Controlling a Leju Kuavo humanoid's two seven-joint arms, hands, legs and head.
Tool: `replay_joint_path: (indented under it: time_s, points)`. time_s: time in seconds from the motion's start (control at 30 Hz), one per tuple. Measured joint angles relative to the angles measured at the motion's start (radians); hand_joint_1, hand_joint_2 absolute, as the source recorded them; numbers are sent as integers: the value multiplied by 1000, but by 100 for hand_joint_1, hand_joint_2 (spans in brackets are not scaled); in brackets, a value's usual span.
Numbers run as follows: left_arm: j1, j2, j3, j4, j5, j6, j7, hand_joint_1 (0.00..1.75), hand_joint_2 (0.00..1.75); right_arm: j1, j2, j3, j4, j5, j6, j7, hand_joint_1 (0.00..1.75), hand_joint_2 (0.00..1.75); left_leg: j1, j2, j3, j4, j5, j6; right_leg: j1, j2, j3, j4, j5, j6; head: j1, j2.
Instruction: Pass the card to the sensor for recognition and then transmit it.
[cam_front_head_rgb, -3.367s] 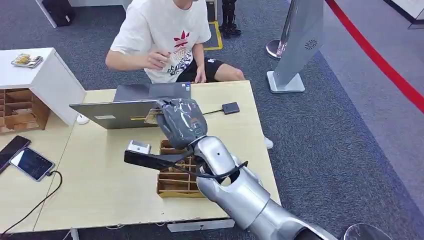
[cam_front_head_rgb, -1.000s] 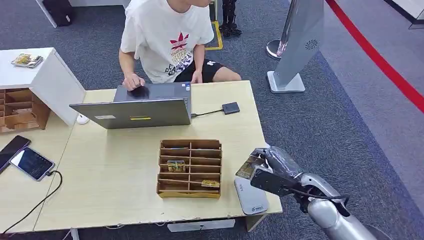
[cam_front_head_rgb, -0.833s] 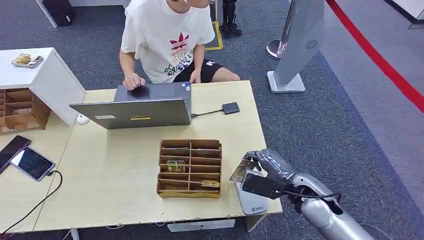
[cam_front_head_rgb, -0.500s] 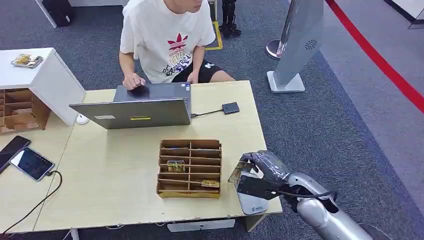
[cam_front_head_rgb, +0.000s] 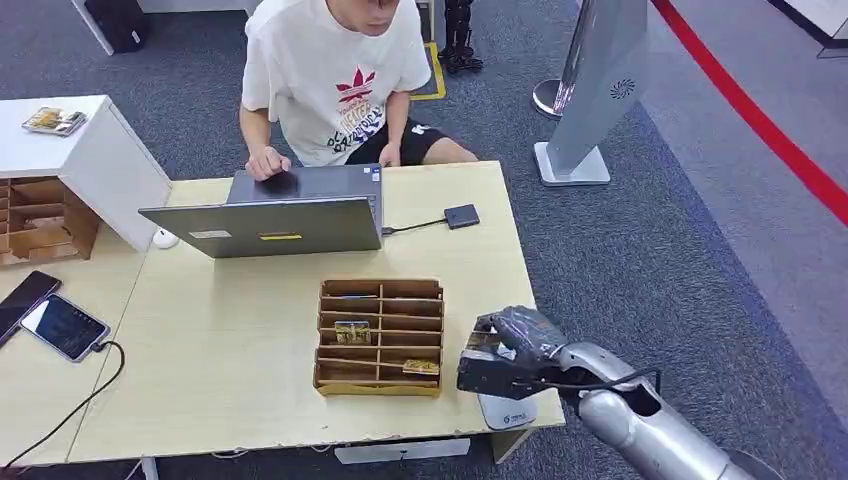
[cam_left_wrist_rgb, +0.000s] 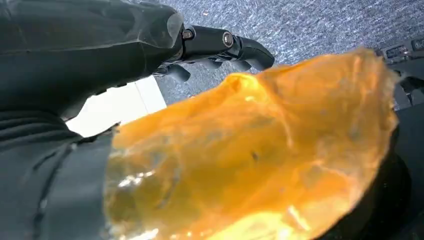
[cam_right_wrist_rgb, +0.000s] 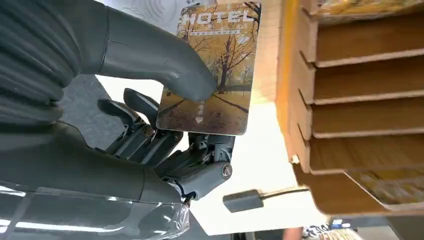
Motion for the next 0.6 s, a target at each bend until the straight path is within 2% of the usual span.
replay_joint_path:
  time_s: [0.6]
  points:
    - [0, 9, -2, 0, 2, -11, 0, 0, 0, -25, 0, 24, 85, 89, 2, 85, 175, 175, 0, 0, 0, 0, 0, 0, 0, 0, 0, 0, 0, 0, 0, 0]
